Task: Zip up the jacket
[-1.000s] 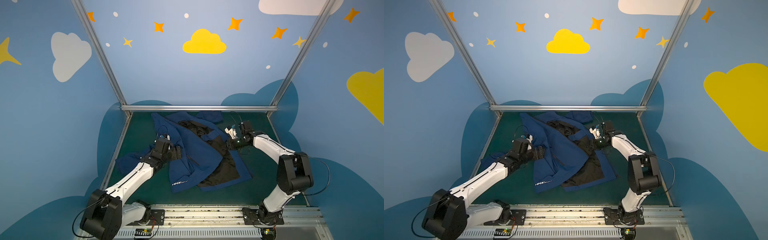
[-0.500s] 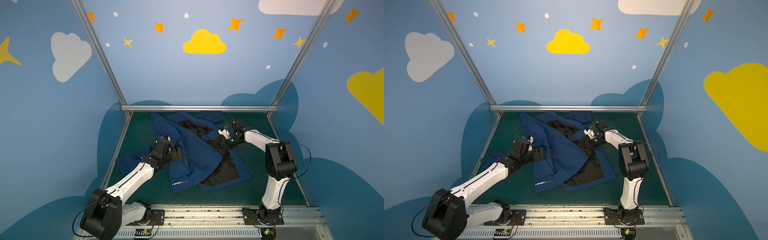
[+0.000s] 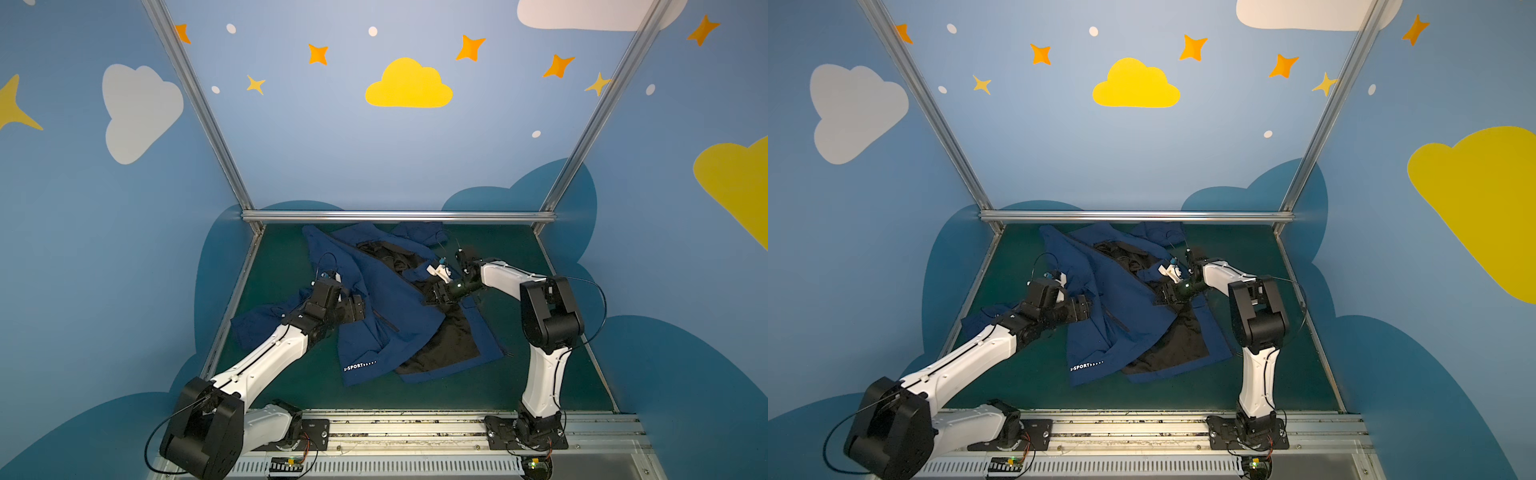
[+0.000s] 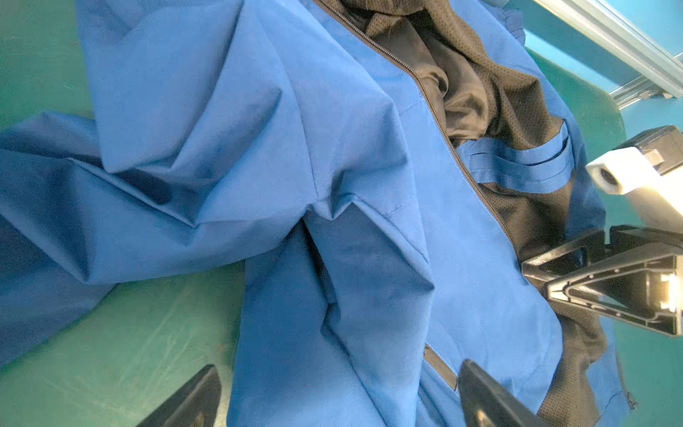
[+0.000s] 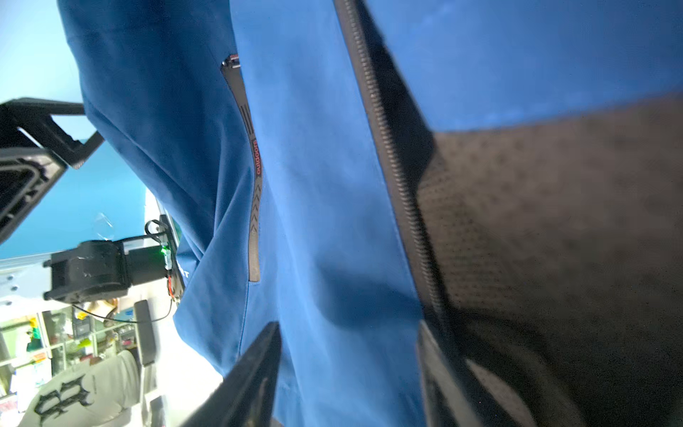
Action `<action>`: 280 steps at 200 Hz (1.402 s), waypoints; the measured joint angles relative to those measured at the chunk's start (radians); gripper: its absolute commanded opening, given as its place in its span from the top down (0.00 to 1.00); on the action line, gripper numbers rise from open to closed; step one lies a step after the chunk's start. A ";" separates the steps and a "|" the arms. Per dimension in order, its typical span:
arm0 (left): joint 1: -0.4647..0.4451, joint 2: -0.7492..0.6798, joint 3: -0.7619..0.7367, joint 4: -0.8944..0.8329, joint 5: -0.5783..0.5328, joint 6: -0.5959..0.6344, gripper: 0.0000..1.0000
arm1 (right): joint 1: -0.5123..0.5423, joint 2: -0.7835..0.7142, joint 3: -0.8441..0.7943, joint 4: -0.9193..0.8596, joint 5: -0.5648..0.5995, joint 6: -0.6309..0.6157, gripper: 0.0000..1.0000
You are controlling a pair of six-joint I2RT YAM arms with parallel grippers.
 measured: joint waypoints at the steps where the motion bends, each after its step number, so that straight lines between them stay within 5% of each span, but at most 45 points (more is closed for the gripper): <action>1: 0.000 0.000 0.000 0.000 0.000 0.000 0.01 | 0.000 0.000 0.000 0.000 0.001 0.000 0.32; 76: 0.000 -0.037 -0.019 -0.008 0.005 0.000 0.01 | -0.009 0.003 0.018 0.036 0.125 0.028 0.30; 146: 0.000 -0.038 -0.022 -0.018 0.005 0.000 0.01 | -0.001 0.031 0.034 -0.039 -0.065 -0.025 0.43; 181: 0.000 -0.045 -0.022 -0.025 0.006 0.000 0.01 | 0.000 0.007 0.012 -0.063 -0.128 -0.039 0.60; 223: 0.000 -0.083 -0.024 -0.041 0.018 -0.020 0.01 | 0.000 -0.046 -0.029 -0.057 -0.182 -0.026 0.37; 280: -0.012 -0.143 -0.077 -0.050 0.039 -0.066 0.01 | -0.009 -0.081 -0.093 0.031 -0.356 0.048 0.45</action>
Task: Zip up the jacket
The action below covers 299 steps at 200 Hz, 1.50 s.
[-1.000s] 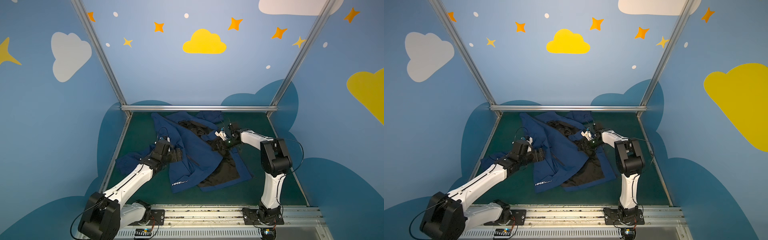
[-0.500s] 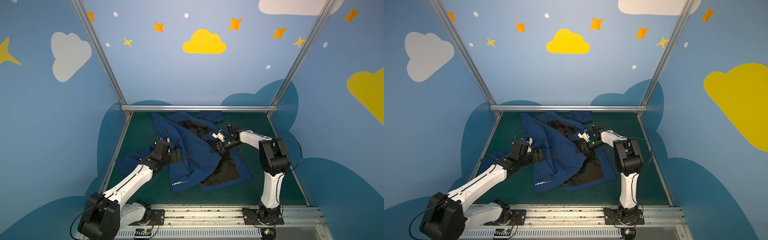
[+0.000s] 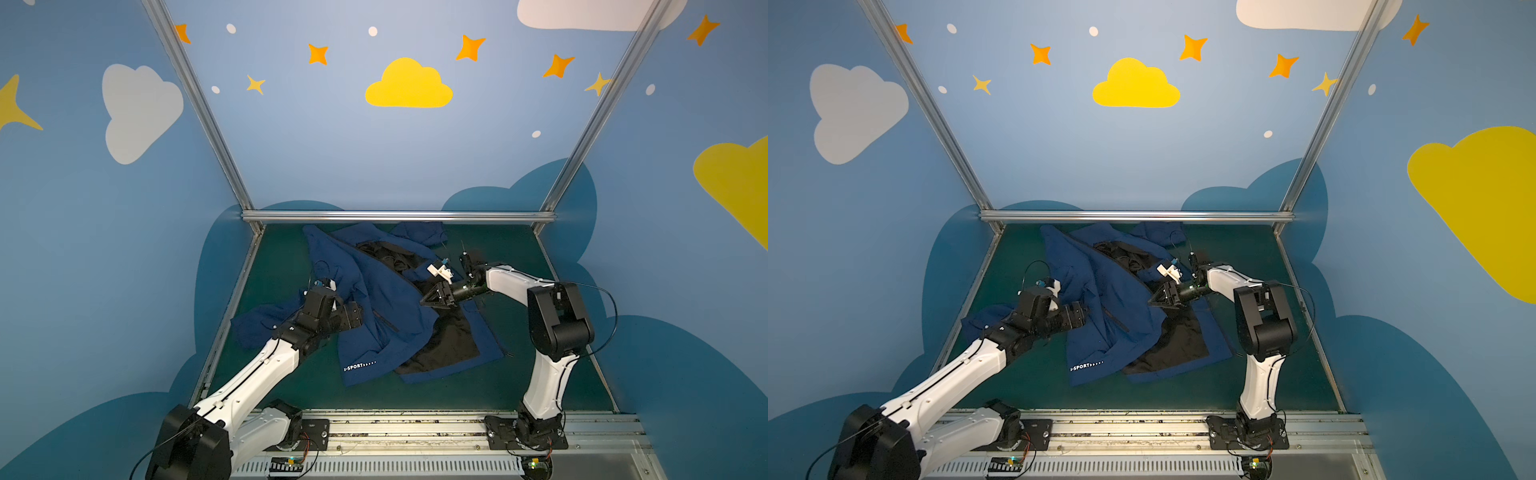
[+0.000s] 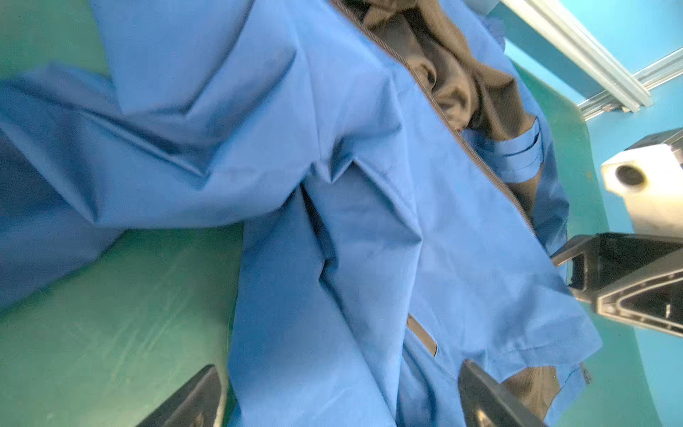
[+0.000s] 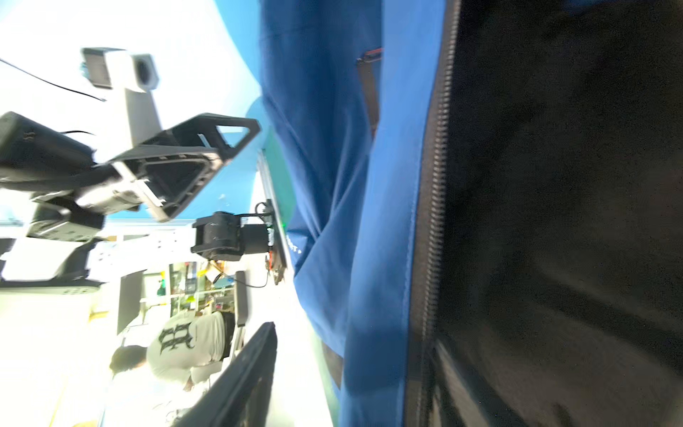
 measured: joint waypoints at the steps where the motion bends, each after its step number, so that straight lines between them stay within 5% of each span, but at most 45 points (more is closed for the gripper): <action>1: -0.001 0.000 0.000 0.000 0.000 -0.001 0.01 | 0.000 0.000 0.000 0.001 -0.001 0.002 0.46; 85: -0.043 -0.001 0.000 -0.003 -0.001 -0.020 0.01 | -0.005 -0.006 -0.008 0.117 -0.039 0.116 0.77; 104: -0.053 0.010 0.003 -0.008 -0.001 -0.022 0.01 | -0.005 -0.006 -0.008 0.110 -0.014 0.119 1.00; 163: -0.154 -0.011 0.028 0.010 0.023 -0.175 0.01 | 0.052 -0.094 -0.051 0.142 0.098 0.276 1.00; 211: -0.155 -0.269 0.006 0.045 0.031 -0.426 0.01 | 0.353 -0.242 -0.164 0.620 0.270 0.679 1.00; 264: -0.047 -0.596 0.241 -0.340 -0.064 -0.419 0.01 | 0.537 -0.048 -0.036 1.083 0.485 1.010 1.00; 299: -0.026 -0.678 0.169 -0.341 0.021 -0.505 0.01 | 0.584 0.034 0.062 1.189 0.587 1.099 1.00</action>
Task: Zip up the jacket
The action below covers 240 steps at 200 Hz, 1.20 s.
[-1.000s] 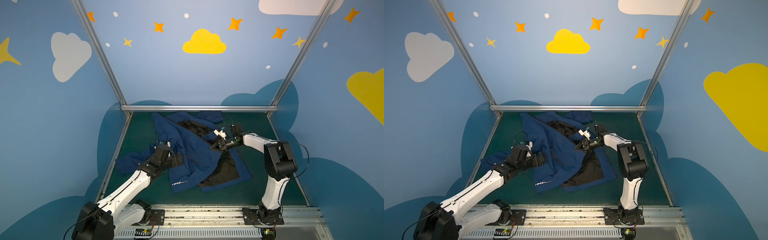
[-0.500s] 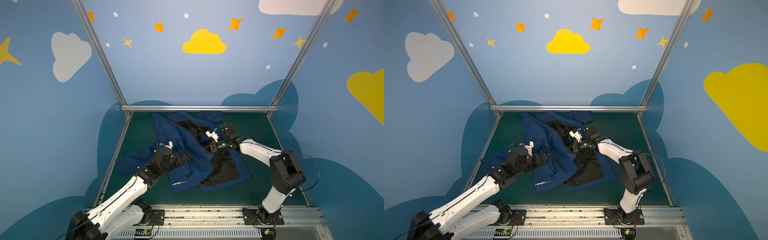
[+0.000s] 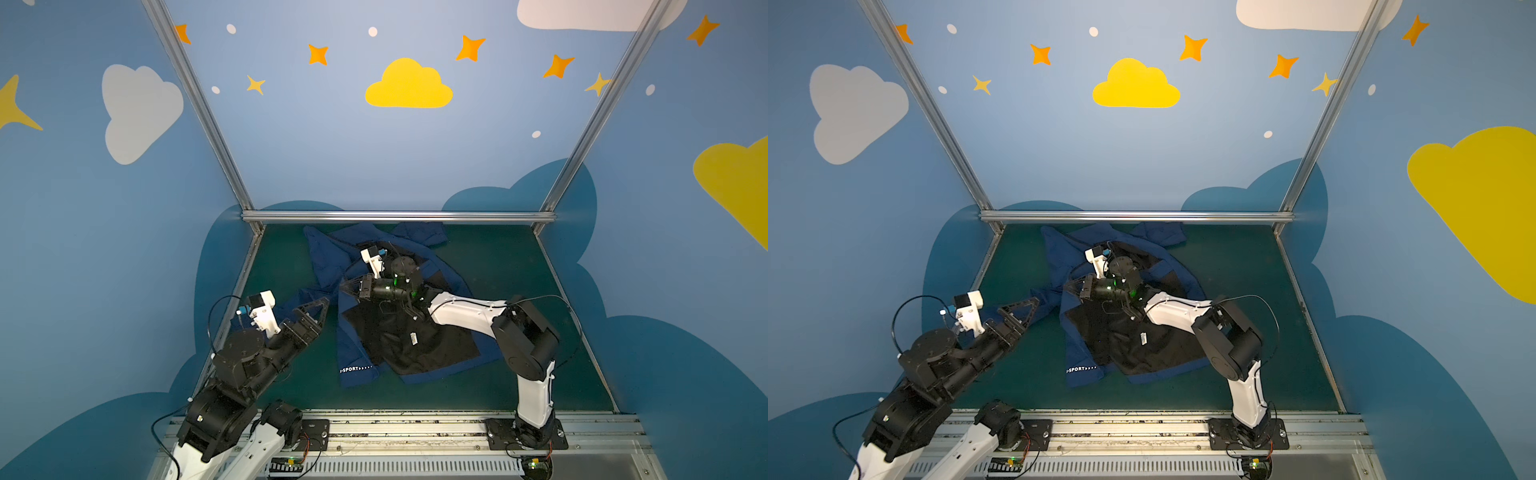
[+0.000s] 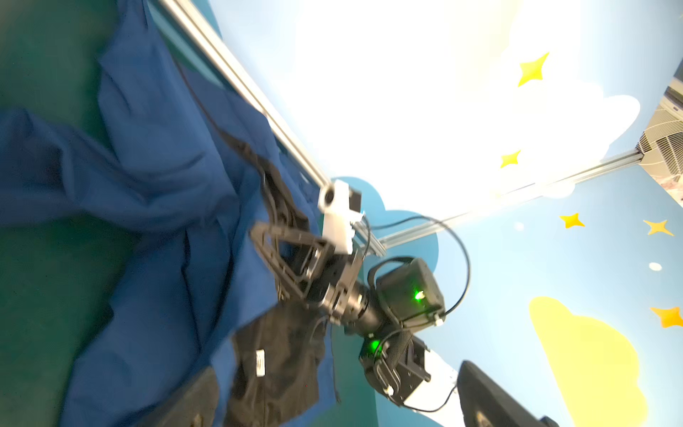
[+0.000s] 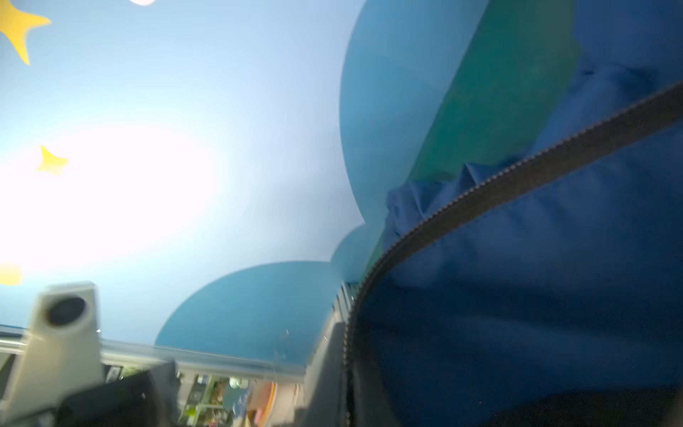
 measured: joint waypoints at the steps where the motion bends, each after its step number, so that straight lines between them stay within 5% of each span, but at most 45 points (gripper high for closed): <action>1: 0.000 0.000 -0.003 0.001 0.003 -0.003 0.01 | 0.001 0.001 0.002 0.002 0.001 0.002 1.00; 45: 0.000 0.021 -0.130 0.039 0.086 -0.057 0.01 | 0.006 0.017 0.044 0.069 0.023 0.053 1.00; 115: 0.017 0.150 -0.246 0.335 0.228 -0.121 0.03 | 0.005 0.020 0.009 0.093 0.025 0.072 1.00; 184: -0.050 0.134 -0.003 0.171 0.089 -0.044 0.03 | 0.005 0.066 0.036 0.138 0.051 0.105 1.00; 212: -0.064 0.112 -0.077 0.249 0.072 -0.057 0.05 | 0.005 0.098 0.065 0.140 0.056 0.124 1.00; 240: -0.067 0.260 -0.098 0.349 0.116 -0.064 0.04 | 0.005 0.099 0.066 0.161 0.046 0.140 1.00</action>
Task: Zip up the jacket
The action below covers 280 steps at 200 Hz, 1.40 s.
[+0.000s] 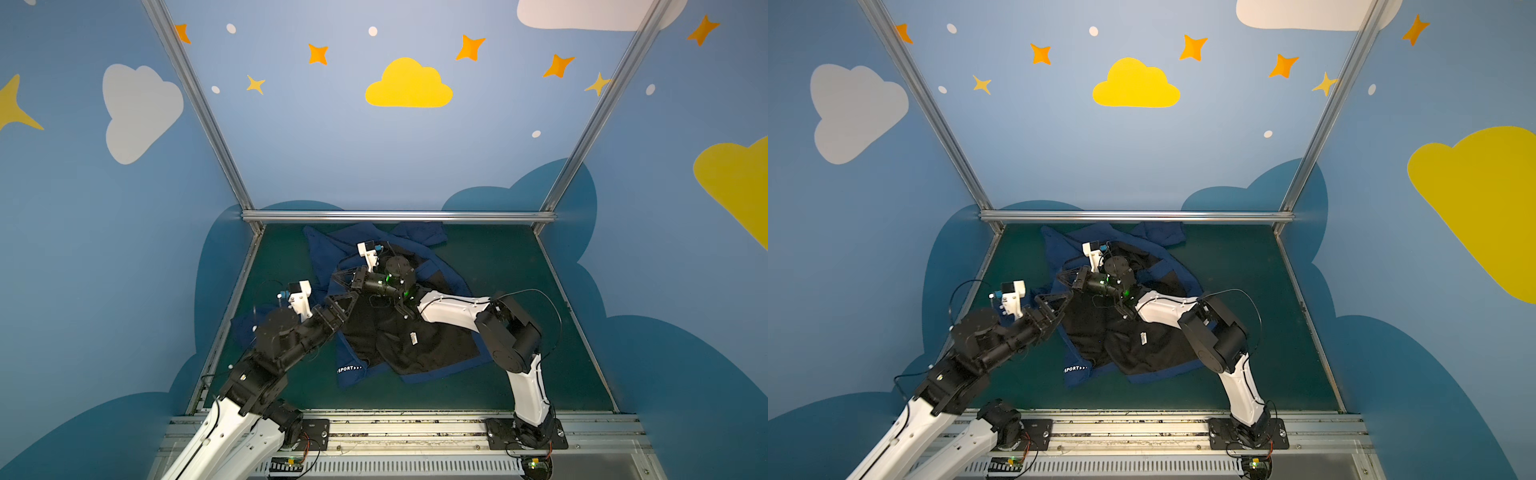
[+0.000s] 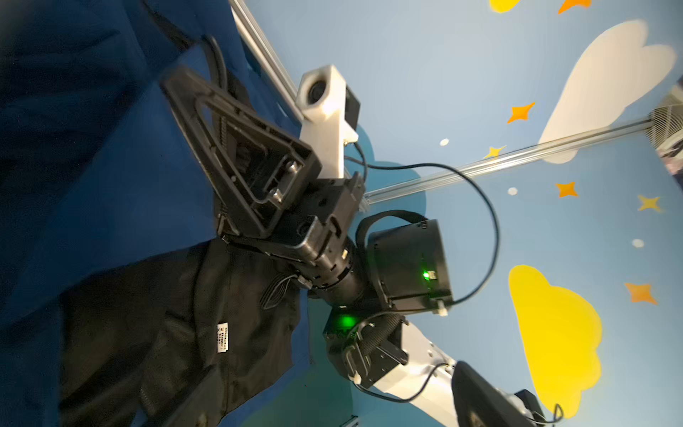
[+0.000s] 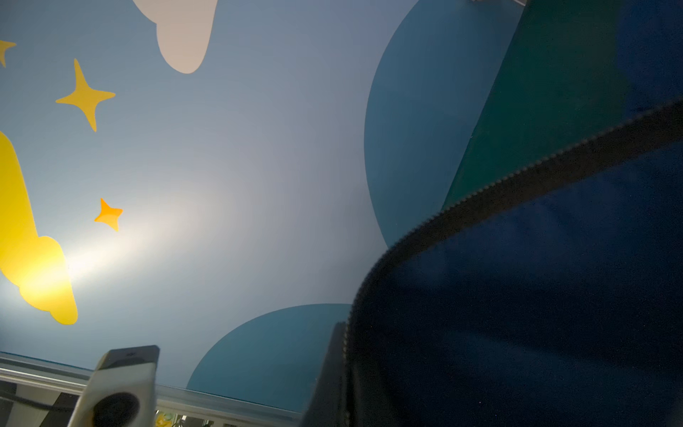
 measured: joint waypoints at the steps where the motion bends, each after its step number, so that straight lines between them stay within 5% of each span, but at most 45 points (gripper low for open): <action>1: 0.000 0.004 0.000 0.003 0.001 0.000 0.04 | 0.000 0.000 0.000 0.001 0.000 0.000 1.00; 40: -0.002 0.116 -0.001 0.137 0.006 -0.004 0.06 | -0.001 0.000 0.000 0.016 -0.014 0.012 1.00; 145: 0.058 0.016 -0.296 0.407 -0.161 -0.194 0.12 | -0.023 -0.001 -0.016 0.044 -0.057 0.040 1.00; 280: 0.087 0.065 -0.333 0.496 -0.202 -0.267 0.46 | -0.040 -0.028 -0.079 0.069 -0.064 0.051 1.00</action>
